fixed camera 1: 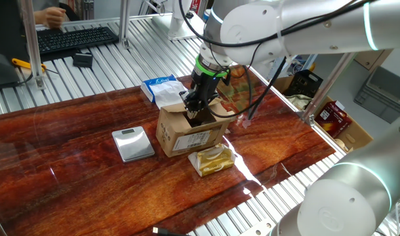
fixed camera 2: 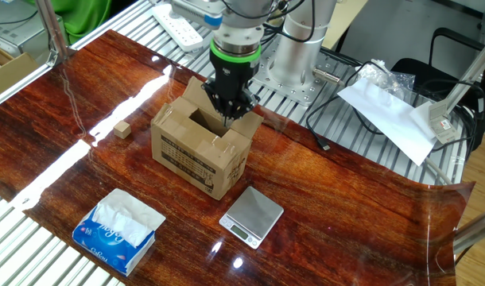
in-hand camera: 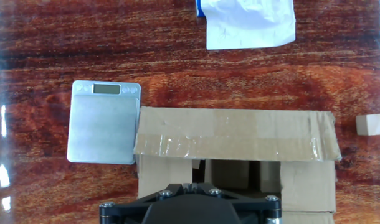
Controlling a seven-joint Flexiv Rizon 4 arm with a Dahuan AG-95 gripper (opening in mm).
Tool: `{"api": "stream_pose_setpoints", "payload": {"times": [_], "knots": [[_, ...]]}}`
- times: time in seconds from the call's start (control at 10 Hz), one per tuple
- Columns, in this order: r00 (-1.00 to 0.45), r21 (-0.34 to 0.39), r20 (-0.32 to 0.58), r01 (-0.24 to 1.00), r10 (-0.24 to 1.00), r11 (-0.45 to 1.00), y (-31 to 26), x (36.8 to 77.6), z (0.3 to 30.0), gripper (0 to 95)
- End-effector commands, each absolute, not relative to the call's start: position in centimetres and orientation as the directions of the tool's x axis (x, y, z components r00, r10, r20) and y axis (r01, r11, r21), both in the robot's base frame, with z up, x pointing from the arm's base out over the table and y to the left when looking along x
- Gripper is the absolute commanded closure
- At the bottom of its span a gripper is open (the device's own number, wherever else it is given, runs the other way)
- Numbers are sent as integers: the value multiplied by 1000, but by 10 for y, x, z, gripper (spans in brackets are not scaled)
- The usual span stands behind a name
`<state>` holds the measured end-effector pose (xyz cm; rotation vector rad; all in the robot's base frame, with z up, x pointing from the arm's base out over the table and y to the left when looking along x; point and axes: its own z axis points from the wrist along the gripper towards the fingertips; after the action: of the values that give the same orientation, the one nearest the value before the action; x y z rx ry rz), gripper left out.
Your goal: Open a box
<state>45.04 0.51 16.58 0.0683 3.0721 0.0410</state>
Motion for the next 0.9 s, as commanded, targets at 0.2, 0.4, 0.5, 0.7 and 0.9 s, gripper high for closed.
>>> {"api": "stream_pose_setpoints", "payload": {"times": [0.2, 0.4, 0.5, 0.7, 0.9], "knots": [[-996, 21, -64, 53, 55, 998, 5, 451, 167, 950], [-996, 18, -76, 43, 44, 999, 5, 451, 167, 950], [-996, 18, -74, 44, 45, 999, 5, 451, 167, 950], [-997, 17, -74, 33, 34, 999, 2, 453, 162, 950], [-997, 17, -76, 27, 28, 1000, -3, 457, 156, 950]]}}
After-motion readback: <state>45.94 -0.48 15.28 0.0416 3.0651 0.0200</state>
